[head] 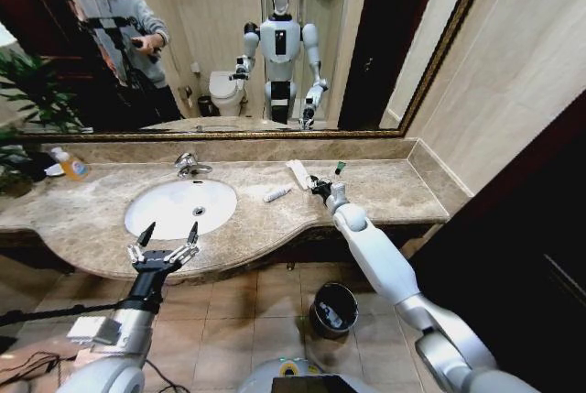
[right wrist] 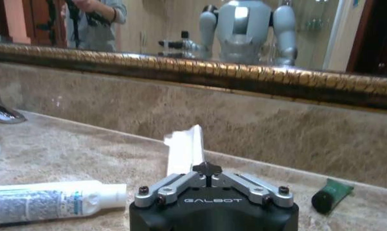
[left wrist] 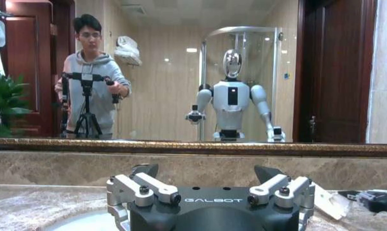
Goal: Pick up the trash from the sink and place it in the trash bin.
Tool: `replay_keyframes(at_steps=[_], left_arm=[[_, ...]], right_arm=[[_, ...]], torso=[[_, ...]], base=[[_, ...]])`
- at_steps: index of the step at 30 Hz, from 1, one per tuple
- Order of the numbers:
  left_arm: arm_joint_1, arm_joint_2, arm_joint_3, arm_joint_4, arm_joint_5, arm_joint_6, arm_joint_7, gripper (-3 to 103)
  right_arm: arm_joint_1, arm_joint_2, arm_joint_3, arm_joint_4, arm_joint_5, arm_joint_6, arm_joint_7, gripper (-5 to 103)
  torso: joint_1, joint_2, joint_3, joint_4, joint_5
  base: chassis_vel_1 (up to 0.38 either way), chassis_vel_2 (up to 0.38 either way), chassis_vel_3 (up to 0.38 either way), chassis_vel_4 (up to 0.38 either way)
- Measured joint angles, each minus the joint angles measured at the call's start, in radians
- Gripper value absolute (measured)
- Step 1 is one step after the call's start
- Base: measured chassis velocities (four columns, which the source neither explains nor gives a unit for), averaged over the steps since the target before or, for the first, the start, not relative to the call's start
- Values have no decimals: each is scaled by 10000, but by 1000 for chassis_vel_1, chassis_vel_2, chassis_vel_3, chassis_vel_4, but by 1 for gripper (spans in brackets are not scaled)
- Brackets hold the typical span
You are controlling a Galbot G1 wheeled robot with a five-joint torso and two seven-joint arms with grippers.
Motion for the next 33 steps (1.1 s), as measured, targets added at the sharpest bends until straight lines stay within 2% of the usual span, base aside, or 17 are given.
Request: replay_keyframes(at_steps=[6, 10, 15, 17, 18, 23, 24, 30, 33], left_arm=[[0, 0, 0, 0, 0, 0, -2, 100], [0, 0, 0, 0, 0, 0, 1, 100], [0, 0, 1, 0, 0, 0, 1, 100], [0, 0, 0, 0, 0, 0, 0, 100], [0, 0, 0, 0, 0, 0, 0, 100], [0, 0, 0, 0, 0, 0, 0, 100], [0, 0, 0, 0, 0, 0, 0, 100], [0, 1, 0, 0, 0, 0, 0, 100], [0, 0, 1, 0, 0, 0, 0, 100]], right_arm=[[-1186, -523, 513, 1418, -218, 472, -194, 0], [-3195, -1087, 1115, 3263, -114, 944, -315, 0], [-4576, -1392, 1553, 4671, -115, 1314, -294, 0], [-5661, -1519, 1913, 5675, -178, 1529, -228, 0], [-5661, -1519, 1913, 5675, -178, 1529, -228, 0], [-8033, -1267, 3245, 6850, -696, 2206, -179, 0], [-8033, -1267, 3245, 6850, -696, 2206, -179, 0], [-10306, -495, 4240, 6989, -1405, 3258, -7, 0], [-10983, -176, 4417, 6843, -1342, 3544, 11, 0]], torso=[[0, 0, 0, 0, 0], [-1, 0, -1, -3, 2], [-1, 1, -2, -5, 1], [-1, 1, -2, 1, 3], [-1, 1, -2, 1, 3], [-1, 1, -2, -3, 3], [-1, 1, -2, -3, 3], [-1, 1, -1, -2, 2], [-2, 2, -1, -4, 0]], base=[[0, 0, 0, 0], [0, 0, 0, 0], [0, 0, 0, 0], [0, 0, 0, 0], [0, 0, 0, 0], [0, 0, 0, 0], [0, 0, 0, 0], [0, 0, 0, 0], [0, 0, 0, 0]])
